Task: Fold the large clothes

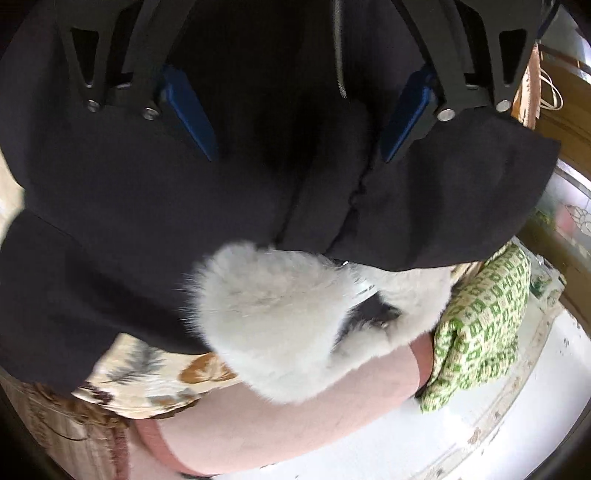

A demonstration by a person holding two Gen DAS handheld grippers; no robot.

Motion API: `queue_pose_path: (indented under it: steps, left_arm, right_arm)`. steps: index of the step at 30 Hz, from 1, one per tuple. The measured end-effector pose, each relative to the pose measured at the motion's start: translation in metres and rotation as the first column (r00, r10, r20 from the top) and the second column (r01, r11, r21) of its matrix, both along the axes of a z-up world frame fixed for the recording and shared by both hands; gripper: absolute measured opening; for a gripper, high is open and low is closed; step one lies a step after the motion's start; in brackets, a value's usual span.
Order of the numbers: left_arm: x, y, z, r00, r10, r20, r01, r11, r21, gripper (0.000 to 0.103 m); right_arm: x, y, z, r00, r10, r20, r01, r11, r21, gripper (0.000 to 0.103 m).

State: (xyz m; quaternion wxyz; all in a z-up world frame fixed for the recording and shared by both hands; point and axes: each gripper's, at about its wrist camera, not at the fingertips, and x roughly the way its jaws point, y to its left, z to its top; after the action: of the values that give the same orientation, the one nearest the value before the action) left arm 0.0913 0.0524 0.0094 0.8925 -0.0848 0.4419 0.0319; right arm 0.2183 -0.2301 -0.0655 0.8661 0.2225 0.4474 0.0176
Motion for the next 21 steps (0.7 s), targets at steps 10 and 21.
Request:
queue_pose_path:
  steps: [10,21]
  left_arm:
    - [0.002,0.007,-0.012,0.999,0.028,-0.038,-0.029,0.999,-0.021,0.074]
    - [0.007,-0.004,-0.03,0.996,0.024,-0.088,-0.023,1.0,0.017,0.074]
  right_arm:
    - [-0.016,-0.024,0.04,0.999,0.021,0.038,-0.019,0.998,-0.054,0.009]
    - [-0.014,-0.077,-0.018,0.987,-0.105,-0.119,0.088,0.986,-0.141,0.008]
